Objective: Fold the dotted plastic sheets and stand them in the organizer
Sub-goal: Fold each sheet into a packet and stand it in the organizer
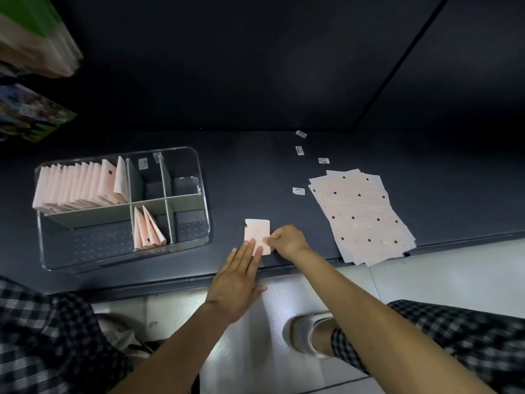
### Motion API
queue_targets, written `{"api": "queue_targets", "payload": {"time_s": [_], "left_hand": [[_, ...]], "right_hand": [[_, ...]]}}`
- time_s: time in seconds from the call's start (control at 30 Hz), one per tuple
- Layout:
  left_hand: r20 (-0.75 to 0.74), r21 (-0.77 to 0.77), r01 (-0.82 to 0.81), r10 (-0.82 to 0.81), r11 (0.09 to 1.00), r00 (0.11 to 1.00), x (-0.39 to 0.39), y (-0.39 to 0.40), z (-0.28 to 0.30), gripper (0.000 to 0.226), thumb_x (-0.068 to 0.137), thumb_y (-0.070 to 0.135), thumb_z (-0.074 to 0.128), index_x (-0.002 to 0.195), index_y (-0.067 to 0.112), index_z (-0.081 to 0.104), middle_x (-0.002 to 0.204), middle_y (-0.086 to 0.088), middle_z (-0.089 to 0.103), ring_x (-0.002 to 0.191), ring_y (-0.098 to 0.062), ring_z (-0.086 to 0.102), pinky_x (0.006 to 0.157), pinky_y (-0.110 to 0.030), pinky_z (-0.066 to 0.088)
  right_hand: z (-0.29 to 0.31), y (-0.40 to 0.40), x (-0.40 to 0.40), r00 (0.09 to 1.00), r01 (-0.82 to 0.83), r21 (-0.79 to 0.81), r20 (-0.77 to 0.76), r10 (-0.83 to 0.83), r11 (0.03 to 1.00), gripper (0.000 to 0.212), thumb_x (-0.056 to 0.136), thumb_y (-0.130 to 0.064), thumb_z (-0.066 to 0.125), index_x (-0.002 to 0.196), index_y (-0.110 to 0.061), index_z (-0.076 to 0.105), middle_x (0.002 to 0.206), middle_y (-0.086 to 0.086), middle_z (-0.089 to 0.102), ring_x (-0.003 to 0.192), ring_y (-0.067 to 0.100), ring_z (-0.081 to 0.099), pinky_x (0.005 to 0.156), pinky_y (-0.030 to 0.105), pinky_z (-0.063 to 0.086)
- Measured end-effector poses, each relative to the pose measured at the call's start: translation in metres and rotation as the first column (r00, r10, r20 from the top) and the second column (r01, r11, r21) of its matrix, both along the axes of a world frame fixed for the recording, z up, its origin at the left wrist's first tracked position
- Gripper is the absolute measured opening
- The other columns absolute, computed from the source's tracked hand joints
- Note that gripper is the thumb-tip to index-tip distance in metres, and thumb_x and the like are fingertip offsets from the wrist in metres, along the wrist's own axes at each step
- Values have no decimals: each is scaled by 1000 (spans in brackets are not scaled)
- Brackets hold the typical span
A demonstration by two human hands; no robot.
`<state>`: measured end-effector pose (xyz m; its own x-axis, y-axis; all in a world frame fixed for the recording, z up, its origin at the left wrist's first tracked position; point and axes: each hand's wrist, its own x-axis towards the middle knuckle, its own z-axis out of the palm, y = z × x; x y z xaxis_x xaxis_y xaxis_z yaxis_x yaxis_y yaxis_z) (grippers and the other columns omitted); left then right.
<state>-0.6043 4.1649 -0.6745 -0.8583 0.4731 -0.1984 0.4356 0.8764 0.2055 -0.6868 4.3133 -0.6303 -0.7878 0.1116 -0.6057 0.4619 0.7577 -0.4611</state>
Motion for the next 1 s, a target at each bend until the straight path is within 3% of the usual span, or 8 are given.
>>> {"api": "queue_targets", "payload": {"time_s": [0.13, 0.2, 0.3, 0.43, 0.6, 0.73, 0.87, 1.0], "left_hand": [[-1, -29, 13, -13, 999, 1000, 1, 2, -4, 80, 94, 63, 21, 139, 25, -34, 145, -8, -40, 136, -22, -34, 107, -35, -27], [2, -28, 11, -11, 1000, 1000, 0, 2, -4, 82, 93, 64, 23, 139, 27, -33, 143, -8, -41, 137, -22, -33, 108, -35, -26], [6, -16, 17, -17, 1000, 1000, -1, 2, -1, 81, 92, 65, 25, 138, 29, -33, 143, -8, -39, 139, -22, -29, 109, -34, -23], [24, 7, 13, -13, 1000, 1000, -2, 3, 2, 78, 93, 63, 29, 139, 35, -29, 144, -5, -37, 141, -22, -27, 110, -34, -21], [42, -5, 32, -31, 999, 999, -2, 4, 6, 74, 93, 62, 30, 146, 39, -17, 148, -11, -35, 134, -22, -35, 111, -36, -20], [77, -28, 55, -53, 998, 996, -4, 1, 8, 73, 93, 63, 29, 147, 39, -13, 153, -13, -28, 142, -25, -24, 111, -36, -19], [141, 0, 66, -66, 998, 988, -10, -4, 15, 68, 92, 62, 35, 149, 41, 3, 158, -7, -17, 145, -20, -16, 115, -38, -14], [246, 320, -159, 80, 934, 966, -14, -9, 29, 53, 90, 49, 53, 139, 33, 40, 152, 2, 24, 140, -16, 20, 113, -26, 14]], "right_hand": [[9, -1, 6, 956, 113, 49, -277, -96, 992, 25, 92, -30, 56, 91, -8, 67, 97, 7, 71, 93, 22, 63, 77, 28, 46], [11, -5, 5, 926, 121, -196, -330, -182, 973, 16, 92, -16, 57, 95, -3, 66, 98, 11, 70, 86, 19, 63, 79, 28, 48], [12, -20, 3, 976, 122, -592, -74, -205, 797, 22, 94, 1, 48, 111, 10, 59, 111, 26, 63, 89, 19, 62, 76, 17, 51], [9, -26, -15, 982, 182, -642, 82, -169, 745, 30, 97, 6, 37, 124, 11, 51, 125, 30, 55, 111, 32, 58, 89, 25, 49], [3, -26, -38, 992, 50, -529, -70, -102, 847, 33, 92, 12, 43, 123, 10, 52, 123, 30, 56, 98, 21, 54, 74, 9, 46], [2, -23, -44, 936, -302, -152, -237, 262, 941, 31, 84, 5, 60, 113, -5, 63, 111, 11, 57, 101, 19, 56, 83, 14, 40], [6, -20, -46, 901, -408, 173, -82, 426, 896, 34, 86, -15, 64, 117, -9, 51, 117, 12, 55, 111, 27, 52, 90, 31, 42], [12, -18, -33, 929, -360, 233, 1, 370, 903, 24, 85, -21, 63, 104, -5, 63, 113, 14, 65, 108, 30, 59, 79, 30, 44]]}}
